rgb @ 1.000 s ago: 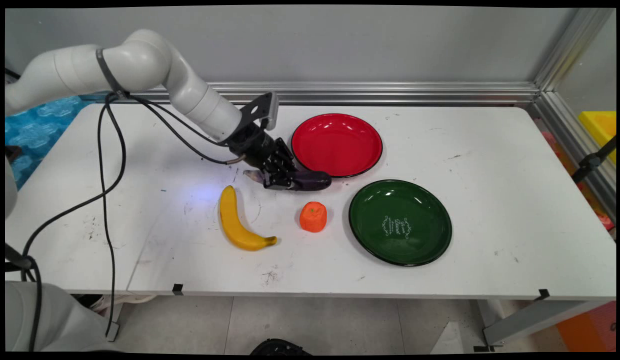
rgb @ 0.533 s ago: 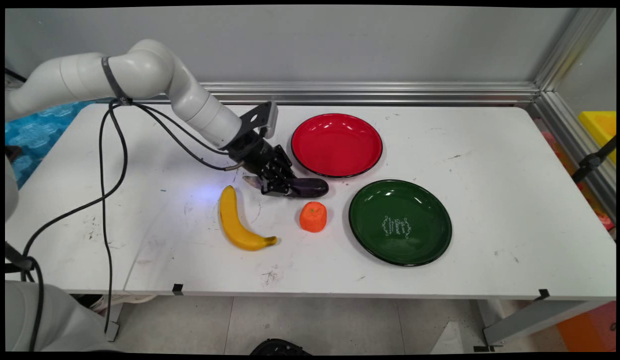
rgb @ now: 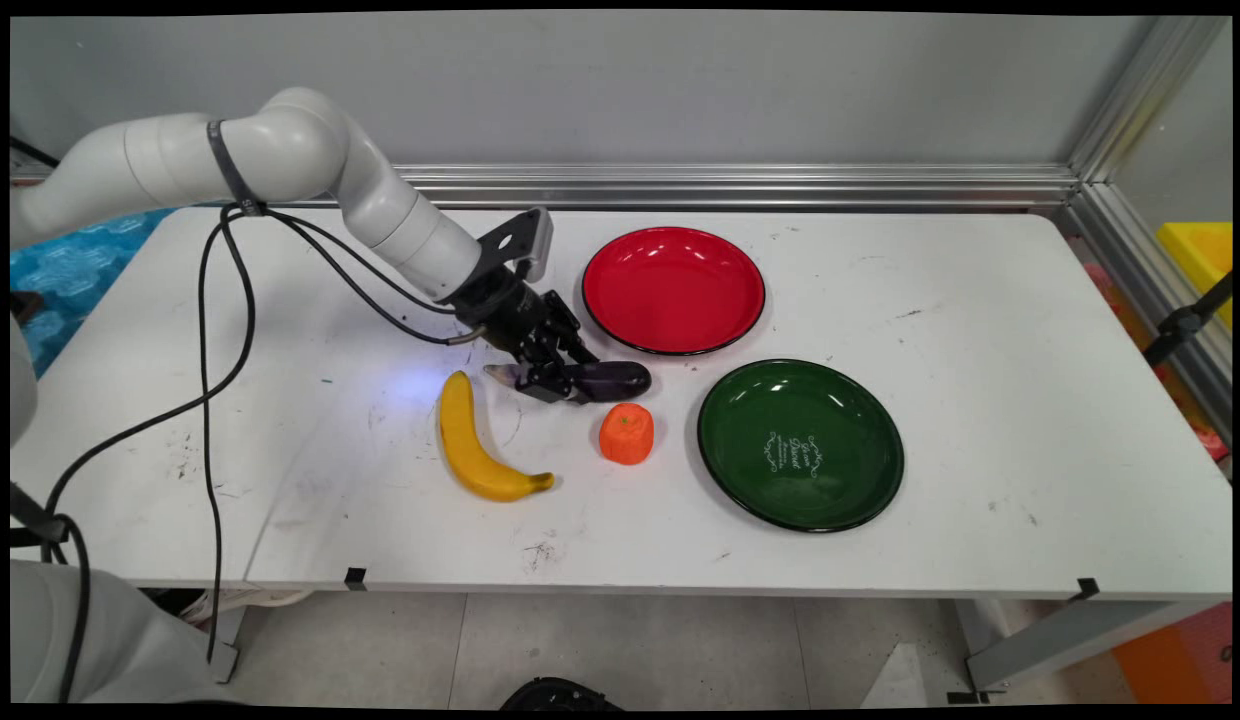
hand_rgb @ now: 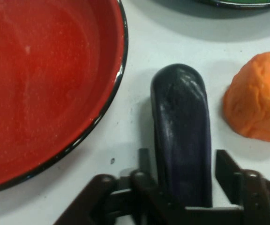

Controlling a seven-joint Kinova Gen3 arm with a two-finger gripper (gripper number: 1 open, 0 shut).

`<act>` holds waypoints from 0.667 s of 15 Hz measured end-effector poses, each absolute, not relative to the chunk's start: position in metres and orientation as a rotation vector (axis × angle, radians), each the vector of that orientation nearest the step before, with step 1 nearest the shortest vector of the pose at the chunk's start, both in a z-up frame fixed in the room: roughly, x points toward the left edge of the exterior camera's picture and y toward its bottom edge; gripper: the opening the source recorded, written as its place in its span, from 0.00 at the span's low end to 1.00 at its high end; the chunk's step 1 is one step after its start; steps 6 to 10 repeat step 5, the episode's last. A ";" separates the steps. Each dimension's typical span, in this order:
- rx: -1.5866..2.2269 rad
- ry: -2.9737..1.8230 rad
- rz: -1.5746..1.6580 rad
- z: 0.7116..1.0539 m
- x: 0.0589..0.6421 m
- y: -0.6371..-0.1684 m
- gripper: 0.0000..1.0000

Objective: Place the picked object on the table

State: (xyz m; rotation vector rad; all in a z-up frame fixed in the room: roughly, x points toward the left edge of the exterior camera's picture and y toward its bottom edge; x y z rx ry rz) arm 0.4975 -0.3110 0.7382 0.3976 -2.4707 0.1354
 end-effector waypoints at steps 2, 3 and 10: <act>0.400 -2.469 0.135 0.738 0.498 -0.312 1.00; 0.403 -2.465 0.135 0.739 0.498 -0.313 1.00; 0.407 -2.458 0.137 0.743 0.497 -0.316 1.00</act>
